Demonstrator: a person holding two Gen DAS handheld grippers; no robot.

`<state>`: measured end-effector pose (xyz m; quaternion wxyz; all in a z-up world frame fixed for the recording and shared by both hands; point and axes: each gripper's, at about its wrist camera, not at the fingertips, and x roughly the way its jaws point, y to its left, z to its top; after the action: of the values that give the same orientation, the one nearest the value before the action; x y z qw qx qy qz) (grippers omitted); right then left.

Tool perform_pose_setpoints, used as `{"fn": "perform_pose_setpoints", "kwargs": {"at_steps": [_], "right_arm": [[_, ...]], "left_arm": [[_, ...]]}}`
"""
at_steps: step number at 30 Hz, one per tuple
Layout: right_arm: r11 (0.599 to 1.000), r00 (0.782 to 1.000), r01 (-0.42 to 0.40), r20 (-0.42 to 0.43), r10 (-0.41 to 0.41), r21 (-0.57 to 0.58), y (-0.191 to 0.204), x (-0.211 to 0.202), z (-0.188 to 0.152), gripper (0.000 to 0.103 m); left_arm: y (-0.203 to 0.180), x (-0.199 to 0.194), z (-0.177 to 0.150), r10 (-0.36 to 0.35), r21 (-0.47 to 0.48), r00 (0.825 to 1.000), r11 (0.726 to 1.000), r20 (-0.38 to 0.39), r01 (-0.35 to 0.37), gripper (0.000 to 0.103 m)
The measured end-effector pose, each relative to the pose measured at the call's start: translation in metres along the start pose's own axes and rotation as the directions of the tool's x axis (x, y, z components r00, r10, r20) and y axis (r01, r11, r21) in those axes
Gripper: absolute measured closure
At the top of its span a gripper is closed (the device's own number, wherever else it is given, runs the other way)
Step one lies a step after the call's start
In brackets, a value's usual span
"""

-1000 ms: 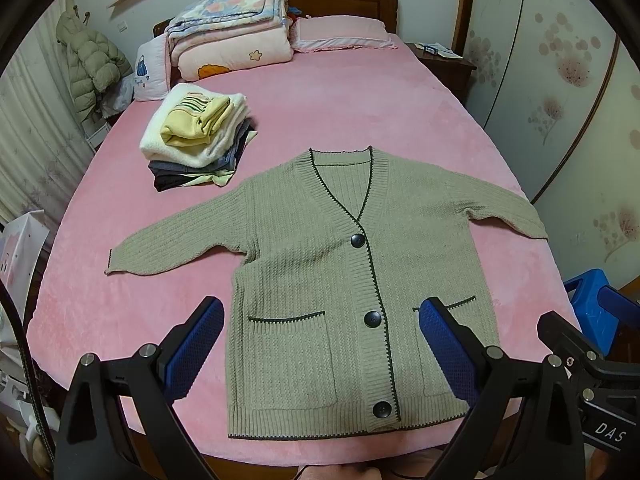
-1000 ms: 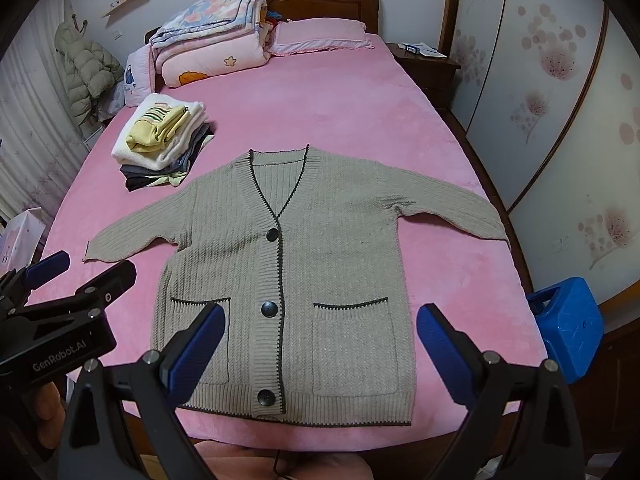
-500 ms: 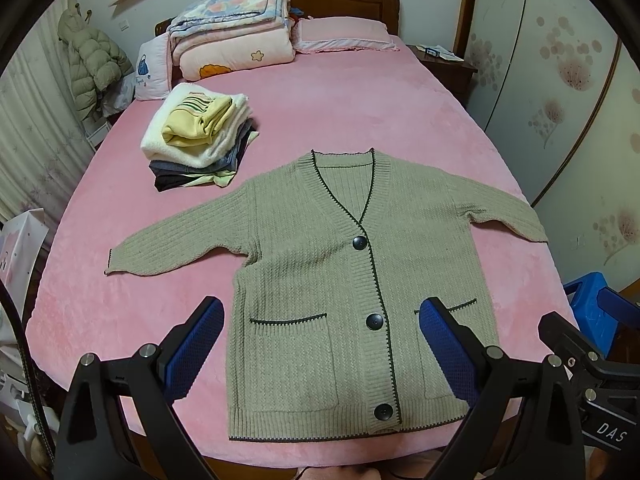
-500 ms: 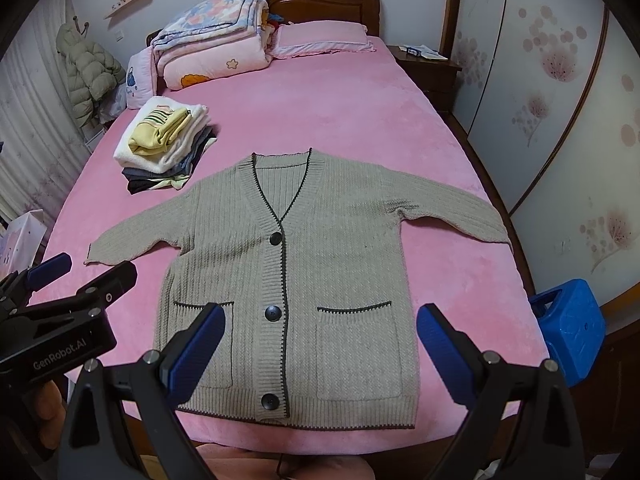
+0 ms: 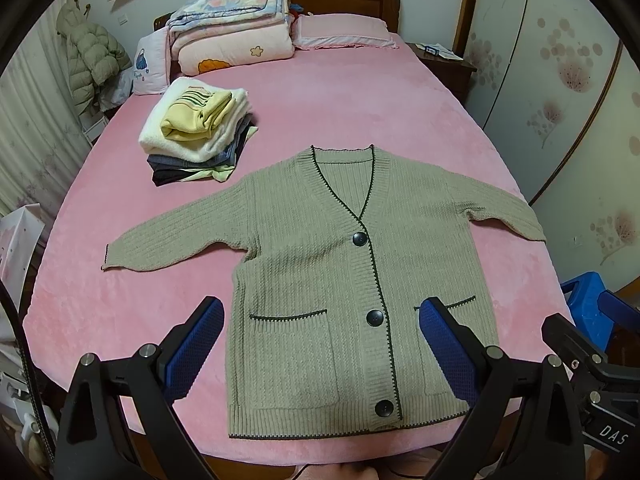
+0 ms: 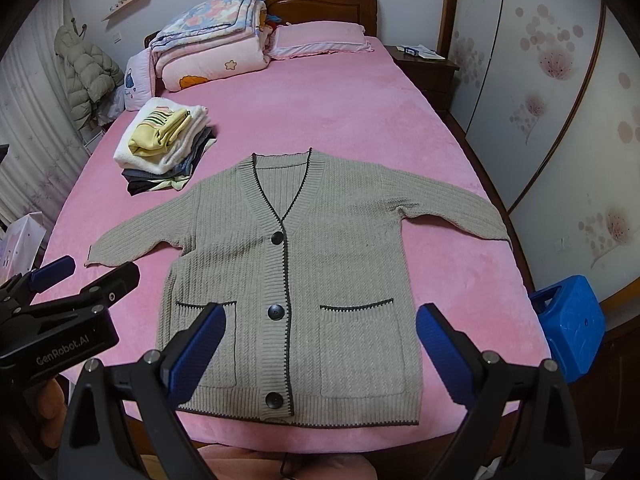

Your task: Fold large clothes

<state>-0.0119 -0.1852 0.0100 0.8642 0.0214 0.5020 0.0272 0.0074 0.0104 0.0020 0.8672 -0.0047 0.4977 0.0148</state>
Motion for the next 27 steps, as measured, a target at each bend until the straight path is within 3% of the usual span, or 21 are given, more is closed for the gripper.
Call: {"fn": "perform_pose_setpoints", "kwargs": {"at_steps": [27], "right_arm": [[0.995, 0.996, 0.089, 0.016, -0.09, 0.034, 0.02, -0.013, -0.007, 0.007]], "left_arm": [[0.018, 0.014, 0.008, -0.07, 0.016, 0.997, 0.997, -0.011, 0.07, 0.005]]}}
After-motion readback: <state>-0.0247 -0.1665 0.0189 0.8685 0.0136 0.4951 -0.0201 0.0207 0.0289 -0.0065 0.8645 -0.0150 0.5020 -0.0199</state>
